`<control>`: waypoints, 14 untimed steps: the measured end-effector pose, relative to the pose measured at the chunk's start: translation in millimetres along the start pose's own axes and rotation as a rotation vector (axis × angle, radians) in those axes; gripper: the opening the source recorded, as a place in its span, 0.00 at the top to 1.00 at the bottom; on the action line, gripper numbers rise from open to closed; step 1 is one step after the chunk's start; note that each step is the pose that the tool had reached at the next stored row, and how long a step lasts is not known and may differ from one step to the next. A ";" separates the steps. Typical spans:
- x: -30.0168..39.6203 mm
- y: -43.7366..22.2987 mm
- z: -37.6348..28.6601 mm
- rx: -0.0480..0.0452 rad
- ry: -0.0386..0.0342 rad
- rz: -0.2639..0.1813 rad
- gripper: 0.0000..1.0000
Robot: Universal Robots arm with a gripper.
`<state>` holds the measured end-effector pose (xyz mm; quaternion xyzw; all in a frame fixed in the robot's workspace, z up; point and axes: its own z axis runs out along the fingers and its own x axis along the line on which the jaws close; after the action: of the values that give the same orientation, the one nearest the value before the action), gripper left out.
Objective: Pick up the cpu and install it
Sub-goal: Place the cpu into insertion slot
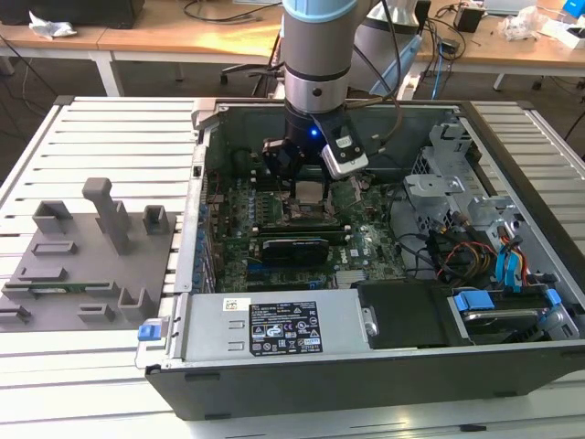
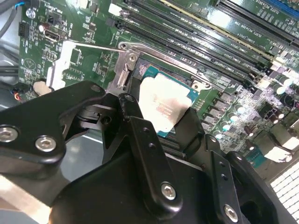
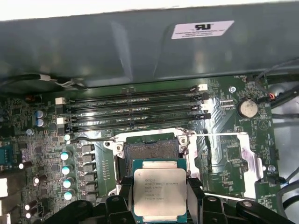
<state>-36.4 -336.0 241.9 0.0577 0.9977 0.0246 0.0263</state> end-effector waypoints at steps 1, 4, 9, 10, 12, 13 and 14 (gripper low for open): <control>0.0 0.0 0.0 0.0003 -0.0003 0.006 0.45; 0.0 0.0 0.0 0.0014 -0.0015 0.029 0.45; 0.0 0.0 0.0 0.0030 -0.0031 0.060 0.45; 0.0 0.0 0.0 0.0033 -0.0035 0.067 0.45; 0.0 0.0 0.0 0.0039 -0.0040 0.078 0.45; 0.0 0.0 0.0 0.0041 -0.0043 0.083 0.45; 0.0 0.0 0.0 0.0045 -0.0047 0.091 0.45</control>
<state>-36.4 -336.0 241.9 0.1031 0.9940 0.0234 0.0274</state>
